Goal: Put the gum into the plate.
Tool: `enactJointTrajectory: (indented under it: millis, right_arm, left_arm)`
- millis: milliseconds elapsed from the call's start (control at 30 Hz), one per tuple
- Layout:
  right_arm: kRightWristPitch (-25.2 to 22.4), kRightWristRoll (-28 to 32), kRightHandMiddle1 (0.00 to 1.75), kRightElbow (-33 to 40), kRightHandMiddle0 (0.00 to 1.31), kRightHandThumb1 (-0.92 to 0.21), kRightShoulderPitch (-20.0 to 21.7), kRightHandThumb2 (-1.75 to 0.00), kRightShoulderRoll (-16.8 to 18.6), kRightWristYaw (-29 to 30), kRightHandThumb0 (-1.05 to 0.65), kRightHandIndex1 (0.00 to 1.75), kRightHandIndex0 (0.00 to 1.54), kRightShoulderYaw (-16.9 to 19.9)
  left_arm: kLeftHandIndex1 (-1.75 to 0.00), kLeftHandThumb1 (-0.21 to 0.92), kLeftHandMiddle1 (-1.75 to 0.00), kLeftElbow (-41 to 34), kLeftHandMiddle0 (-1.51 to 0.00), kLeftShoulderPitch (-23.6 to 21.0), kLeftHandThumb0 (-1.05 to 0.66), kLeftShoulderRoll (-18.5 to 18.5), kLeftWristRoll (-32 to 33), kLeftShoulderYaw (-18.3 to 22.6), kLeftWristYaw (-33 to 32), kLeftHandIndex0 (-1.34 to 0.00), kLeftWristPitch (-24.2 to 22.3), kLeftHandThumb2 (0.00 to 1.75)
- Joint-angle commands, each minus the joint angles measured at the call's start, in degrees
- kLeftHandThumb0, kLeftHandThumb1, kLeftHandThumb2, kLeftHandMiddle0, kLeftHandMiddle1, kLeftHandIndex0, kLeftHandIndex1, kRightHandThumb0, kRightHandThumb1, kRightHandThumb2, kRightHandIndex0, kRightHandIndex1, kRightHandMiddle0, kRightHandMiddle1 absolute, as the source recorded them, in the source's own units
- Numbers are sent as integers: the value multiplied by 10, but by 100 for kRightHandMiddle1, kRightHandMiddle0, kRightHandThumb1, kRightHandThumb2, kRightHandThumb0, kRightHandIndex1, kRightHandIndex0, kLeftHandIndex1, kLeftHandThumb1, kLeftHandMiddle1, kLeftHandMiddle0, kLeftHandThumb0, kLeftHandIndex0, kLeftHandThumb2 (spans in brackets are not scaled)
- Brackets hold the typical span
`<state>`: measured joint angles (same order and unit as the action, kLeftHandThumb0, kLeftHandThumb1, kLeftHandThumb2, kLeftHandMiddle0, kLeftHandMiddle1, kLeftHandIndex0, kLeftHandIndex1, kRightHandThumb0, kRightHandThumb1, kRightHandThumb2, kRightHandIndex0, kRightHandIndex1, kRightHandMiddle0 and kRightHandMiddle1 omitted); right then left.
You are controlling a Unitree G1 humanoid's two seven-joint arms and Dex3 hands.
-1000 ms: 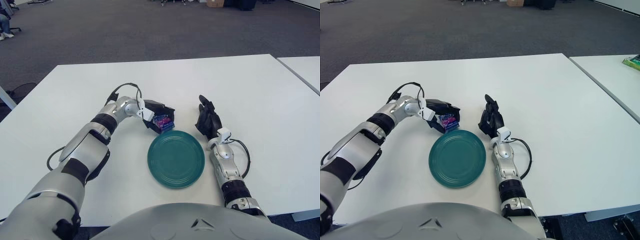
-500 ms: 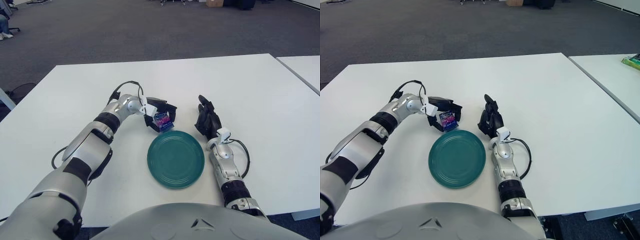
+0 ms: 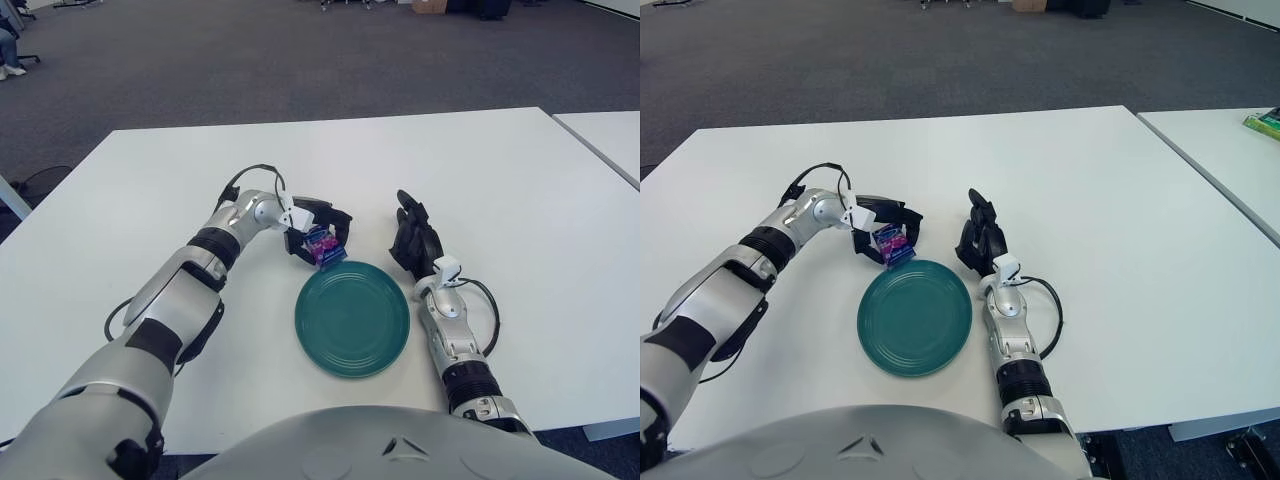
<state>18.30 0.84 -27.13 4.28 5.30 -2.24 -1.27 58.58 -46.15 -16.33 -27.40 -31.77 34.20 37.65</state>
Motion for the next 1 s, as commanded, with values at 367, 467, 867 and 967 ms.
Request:
enactJointTrajectory:
  millis: [367, 467, 867, 967]
  right_arm:
    - [-68, 1, 31, -46, 0, -92, -56, -101, 0, 11, -67, 0, 3, 1]
    - [-66, 1, 31, -49, 0, -92, -55, -101, -1, 11, -68, 0, 2, 2]
    - [-64, -2, 39, -68, 0, -92, -49, -99, 2, 33, -71, 1, 5, 9]
    - [-65, -2, 42, -64, 0, -92, -52, -98, 3, 37, -71, 1, 6, 8]
  left_arm:
    - [-172, 38, -175, -1, -45, -22, 0, -29, 19, 24, 42, -45, -2, 124]
    - [-173, 35, -175, -5, -47, -34, 0, -48, 33, 50, 22, -47, 21, 127]
    - [-149, 23, -175, -95, -65, -32, -1, -87, 95, 130, 16, -62, 39, 134]
    - [-142, 20, -175, -132, -70, -23, -1, -92, 105, 138, 23, -66, 26, 136]
